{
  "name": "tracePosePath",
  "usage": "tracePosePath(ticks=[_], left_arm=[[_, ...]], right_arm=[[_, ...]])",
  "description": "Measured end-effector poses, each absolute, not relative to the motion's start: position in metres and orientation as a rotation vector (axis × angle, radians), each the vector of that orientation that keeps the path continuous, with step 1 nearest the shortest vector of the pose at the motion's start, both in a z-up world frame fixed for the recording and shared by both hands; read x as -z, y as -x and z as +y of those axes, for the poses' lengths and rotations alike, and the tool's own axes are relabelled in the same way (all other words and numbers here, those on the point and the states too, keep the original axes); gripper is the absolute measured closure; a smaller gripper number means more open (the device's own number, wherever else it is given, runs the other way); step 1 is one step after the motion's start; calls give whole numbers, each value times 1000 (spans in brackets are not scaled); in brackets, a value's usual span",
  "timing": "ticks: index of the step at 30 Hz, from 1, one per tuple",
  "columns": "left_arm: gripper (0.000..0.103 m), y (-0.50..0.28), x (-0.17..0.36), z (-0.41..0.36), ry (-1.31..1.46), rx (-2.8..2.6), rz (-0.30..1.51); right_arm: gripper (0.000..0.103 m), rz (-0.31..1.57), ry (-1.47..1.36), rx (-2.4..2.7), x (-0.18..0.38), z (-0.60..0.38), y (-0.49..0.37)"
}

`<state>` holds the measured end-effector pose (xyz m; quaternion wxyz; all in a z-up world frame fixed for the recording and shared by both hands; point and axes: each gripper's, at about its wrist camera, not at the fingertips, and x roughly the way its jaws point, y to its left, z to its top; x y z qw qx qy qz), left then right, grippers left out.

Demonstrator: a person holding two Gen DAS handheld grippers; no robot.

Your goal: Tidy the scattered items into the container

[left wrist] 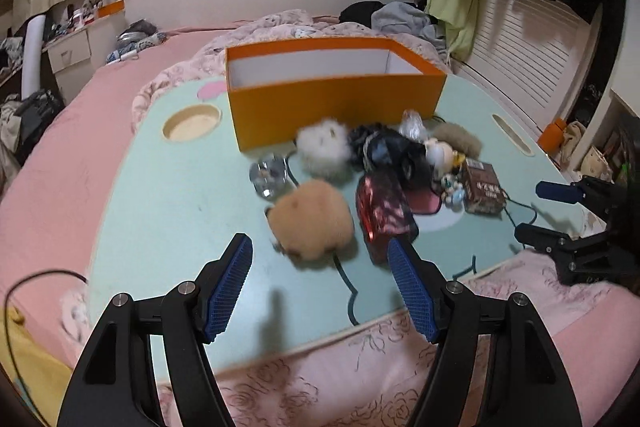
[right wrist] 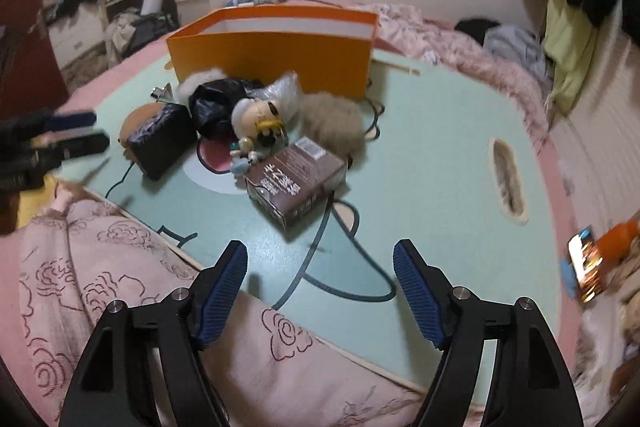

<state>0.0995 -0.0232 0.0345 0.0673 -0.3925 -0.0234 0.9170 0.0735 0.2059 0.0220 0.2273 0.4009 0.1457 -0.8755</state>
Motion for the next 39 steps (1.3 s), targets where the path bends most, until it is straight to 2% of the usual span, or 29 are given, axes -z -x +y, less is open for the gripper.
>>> tracePosePath(ticks=[3, 8, 10, 11, 14, 39], left_arm=[[32, -95, -19, -19, 1236, -2755, -50], [32, -88, -5, -21, 1256, -2785, -62], [27, -86, -1, -21, 1250, -2813, -32], [17, -85, 0, -21, 1249, -2819, -33], [0, -82, 5, -23, 1252, -2831, -45], [0, -88, 6, -25, 1198, -2797, -34]], right_arm=[[20, 376, -1158, 2424, -14, 209, -65], [0, 358, -1156, 2485, -3, 216, -65], [0, 352, -1141, 2489, -3, 218, -64], [0, 351, -1130, 2490, -2, 219, -64], [0, 351, -1118, 2492, -3, 219, -63], [0, 337, -1117, 2505, -6, 221, -61]])
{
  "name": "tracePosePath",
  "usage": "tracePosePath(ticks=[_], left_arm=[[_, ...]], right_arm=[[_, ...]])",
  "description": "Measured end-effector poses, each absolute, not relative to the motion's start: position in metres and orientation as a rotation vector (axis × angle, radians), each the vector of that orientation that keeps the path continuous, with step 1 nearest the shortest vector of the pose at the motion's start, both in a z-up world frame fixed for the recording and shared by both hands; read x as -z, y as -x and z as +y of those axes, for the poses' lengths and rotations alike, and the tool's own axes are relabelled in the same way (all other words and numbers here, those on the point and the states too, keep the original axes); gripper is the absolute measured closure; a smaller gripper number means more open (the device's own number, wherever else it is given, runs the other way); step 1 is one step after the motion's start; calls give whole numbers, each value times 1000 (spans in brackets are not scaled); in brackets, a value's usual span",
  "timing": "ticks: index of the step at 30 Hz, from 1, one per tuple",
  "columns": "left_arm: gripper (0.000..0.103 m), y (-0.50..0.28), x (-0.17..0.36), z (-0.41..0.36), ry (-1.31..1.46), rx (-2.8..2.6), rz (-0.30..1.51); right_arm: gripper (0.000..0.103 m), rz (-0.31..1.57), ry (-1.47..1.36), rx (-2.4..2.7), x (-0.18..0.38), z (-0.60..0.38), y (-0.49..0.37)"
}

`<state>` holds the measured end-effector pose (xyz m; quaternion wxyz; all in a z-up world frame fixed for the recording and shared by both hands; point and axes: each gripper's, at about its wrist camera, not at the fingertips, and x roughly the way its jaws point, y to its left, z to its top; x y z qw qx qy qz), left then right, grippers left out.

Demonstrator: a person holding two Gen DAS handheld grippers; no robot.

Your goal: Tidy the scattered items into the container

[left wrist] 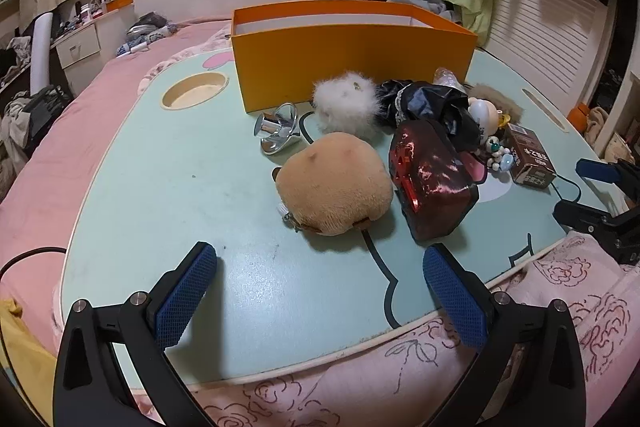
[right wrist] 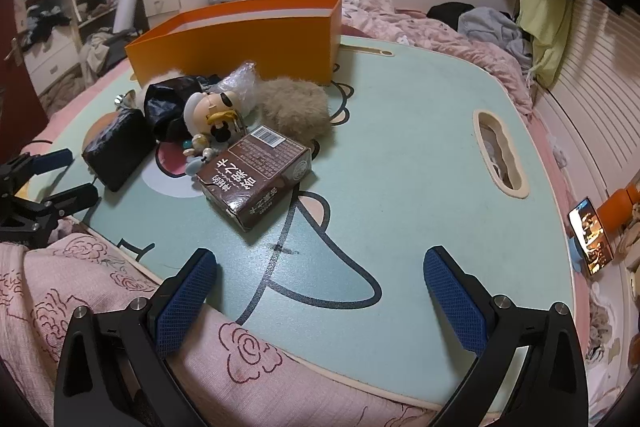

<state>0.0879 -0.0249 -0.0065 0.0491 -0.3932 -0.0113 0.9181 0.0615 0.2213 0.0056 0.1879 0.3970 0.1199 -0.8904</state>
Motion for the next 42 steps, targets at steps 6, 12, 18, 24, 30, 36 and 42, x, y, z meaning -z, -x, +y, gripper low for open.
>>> tracePosePath(ticks=[6, 12, 18, 24, 30, 36, 42], left_arm=[[0, -105, -13, -36, 984, -2816, -75], [20, -94, -21, -45, 942, -2889, -47], [23, -77, -11, -46, 988, -2839, -113], [32, -71, -11, -34, 979, -2824, -51], [46, -62, -7, -31, 1007, -2828, -41], [47, -77, -9, -32, 905, -2847, -67], [47, -104, -21, -24, 727, -2910, 1]], right_arm=[[0, 336, -1115, 2506, -6, 222, -62], [0, 337, -1113, 2509, -6, 221, -62], [0, 335, -1108, 2515, -6, 221, -62], [0, 336, -1108, 2514, -6, 221, -62], [0, 335, -1107, 2514, -6, 221, -62], [1, 333, -1097, 2503, -9, 221, -62], [14, 418, -1019, 2472, -24, 201, -62]])
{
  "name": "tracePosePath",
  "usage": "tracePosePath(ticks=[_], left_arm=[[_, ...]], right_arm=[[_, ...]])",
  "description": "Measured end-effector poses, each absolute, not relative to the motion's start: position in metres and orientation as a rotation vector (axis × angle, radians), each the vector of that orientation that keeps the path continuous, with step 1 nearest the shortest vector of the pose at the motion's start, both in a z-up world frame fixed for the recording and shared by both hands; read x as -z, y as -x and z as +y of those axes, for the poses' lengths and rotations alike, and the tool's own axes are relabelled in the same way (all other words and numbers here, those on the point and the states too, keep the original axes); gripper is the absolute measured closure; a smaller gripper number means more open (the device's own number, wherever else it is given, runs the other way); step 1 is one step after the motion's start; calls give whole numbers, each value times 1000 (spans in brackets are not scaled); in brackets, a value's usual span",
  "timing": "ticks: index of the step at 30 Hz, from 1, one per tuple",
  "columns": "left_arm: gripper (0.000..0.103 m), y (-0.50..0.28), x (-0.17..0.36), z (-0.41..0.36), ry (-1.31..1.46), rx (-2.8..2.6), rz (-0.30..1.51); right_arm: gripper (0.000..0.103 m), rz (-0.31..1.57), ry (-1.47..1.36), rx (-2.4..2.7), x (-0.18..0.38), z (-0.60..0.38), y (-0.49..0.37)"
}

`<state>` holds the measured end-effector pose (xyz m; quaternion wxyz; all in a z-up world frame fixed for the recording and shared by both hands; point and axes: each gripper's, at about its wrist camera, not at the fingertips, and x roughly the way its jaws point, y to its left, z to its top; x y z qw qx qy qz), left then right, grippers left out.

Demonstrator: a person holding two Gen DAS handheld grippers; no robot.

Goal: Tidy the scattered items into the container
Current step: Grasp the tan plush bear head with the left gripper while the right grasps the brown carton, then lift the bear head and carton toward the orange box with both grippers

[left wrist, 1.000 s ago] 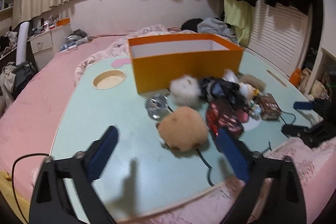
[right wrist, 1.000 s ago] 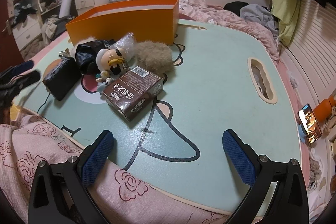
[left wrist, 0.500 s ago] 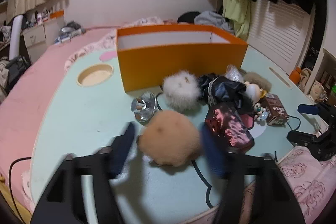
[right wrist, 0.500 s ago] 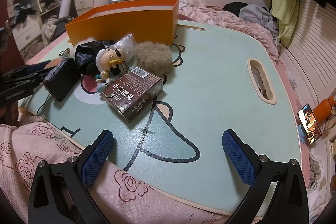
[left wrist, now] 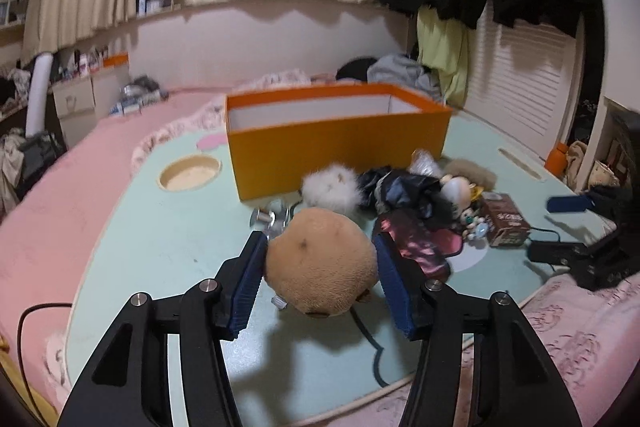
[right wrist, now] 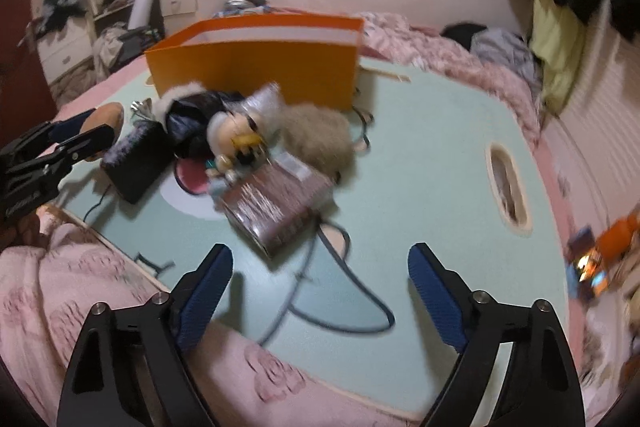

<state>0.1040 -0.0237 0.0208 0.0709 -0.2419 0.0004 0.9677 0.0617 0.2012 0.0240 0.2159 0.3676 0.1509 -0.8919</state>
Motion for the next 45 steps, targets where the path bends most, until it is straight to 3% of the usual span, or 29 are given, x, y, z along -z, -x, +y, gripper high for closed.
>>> tracePosePath(ticks=[9, 10, 11, 18, 45], left_arm=[[47, -111, -25, -14, 669, -2929, 89], [47, -111, -26, -15, 671, -2929, 85], [47, -111, -26, -16, 672, -2929, 80], [47, -110, -26, -17, 679, -2932, 71], [47, -108, -34, -20, 692, -2924, 33]], right_arm=[[14, 493, -1050, 2415, -24, 159, -29], [19, 496, -1070, 2417, -21, 158, -26], [36, 488, -1088, 2416, -18, 159, -24], [36, 397, -1082, 2431, -16, 180, -43], [36, 481, -950, 2528, -32, 179, -58]])
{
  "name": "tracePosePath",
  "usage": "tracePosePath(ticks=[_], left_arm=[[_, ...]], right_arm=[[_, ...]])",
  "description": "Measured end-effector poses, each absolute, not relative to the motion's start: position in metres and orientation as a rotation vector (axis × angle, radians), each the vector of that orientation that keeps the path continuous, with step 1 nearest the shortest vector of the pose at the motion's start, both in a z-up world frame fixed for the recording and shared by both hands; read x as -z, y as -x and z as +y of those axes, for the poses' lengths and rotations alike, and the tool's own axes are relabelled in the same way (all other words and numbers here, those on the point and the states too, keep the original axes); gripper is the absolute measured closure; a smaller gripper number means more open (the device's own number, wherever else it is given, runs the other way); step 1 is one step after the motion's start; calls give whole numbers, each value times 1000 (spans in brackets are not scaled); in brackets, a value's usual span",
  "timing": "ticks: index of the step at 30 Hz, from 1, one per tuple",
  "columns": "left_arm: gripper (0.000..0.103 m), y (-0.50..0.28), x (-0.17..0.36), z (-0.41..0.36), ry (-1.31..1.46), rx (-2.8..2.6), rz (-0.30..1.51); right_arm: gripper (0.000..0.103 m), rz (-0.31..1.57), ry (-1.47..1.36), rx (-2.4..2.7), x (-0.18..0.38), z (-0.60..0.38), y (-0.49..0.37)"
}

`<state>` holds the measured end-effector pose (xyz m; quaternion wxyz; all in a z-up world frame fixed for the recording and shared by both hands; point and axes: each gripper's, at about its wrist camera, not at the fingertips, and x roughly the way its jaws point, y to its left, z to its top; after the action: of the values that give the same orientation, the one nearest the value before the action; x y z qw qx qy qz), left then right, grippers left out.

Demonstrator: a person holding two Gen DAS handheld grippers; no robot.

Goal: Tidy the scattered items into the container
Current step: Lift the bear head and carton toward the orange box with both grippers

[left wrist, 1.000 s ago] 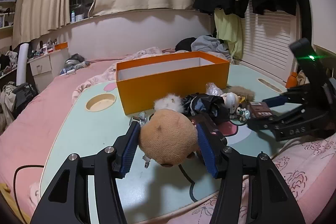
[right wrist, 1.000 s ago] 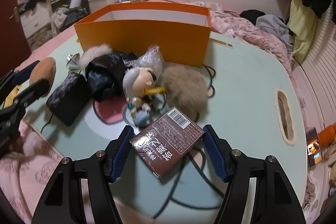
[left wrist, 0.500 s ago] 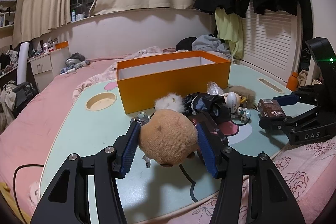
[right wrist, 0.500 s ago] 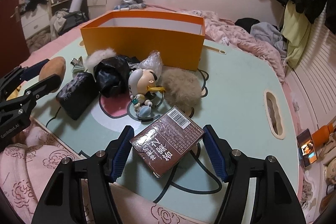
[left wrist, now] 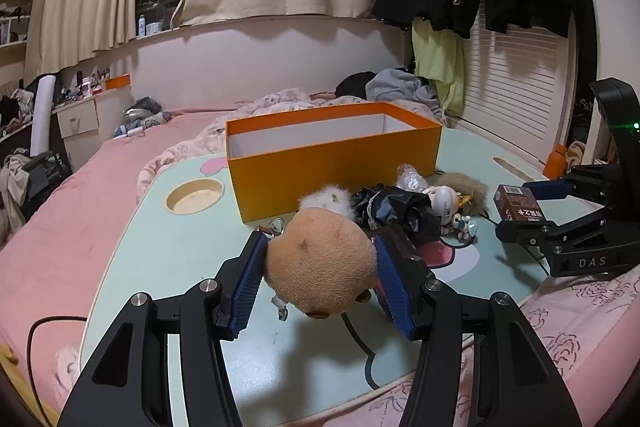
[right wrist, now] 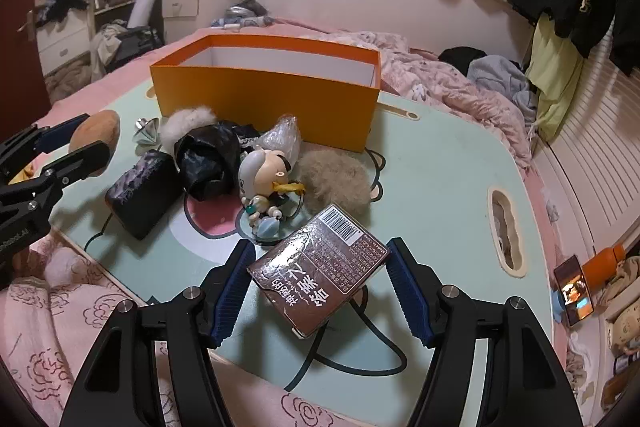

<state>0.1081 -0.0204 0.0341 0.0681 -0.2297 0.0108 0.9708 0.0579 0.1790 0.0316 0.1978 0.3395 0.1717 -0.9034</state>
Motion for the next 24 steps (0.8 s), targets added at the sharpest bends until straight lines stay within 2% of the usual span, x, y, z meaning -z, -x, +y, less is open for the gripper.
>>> tracePosePath(ticks=[7, 12, 19, 24], left_arm=[[47, -105, -44, -24, 675, -2917, 4], [47, -89, -69, -27, 626, -2885, -65], [47, -22, -117, -25, 557, -2877, -88], [47, 38, -111, -34, 684, -2856, -205]], right_arm=[[36, 450, -932, 2535, -38, 180, -57], [36, 353, -900, 2507, -59, 177, -40], [36, 334, -867, 2513, -92, 153, 17], [36, 368, -870, 2515, -98, 127, 55]])
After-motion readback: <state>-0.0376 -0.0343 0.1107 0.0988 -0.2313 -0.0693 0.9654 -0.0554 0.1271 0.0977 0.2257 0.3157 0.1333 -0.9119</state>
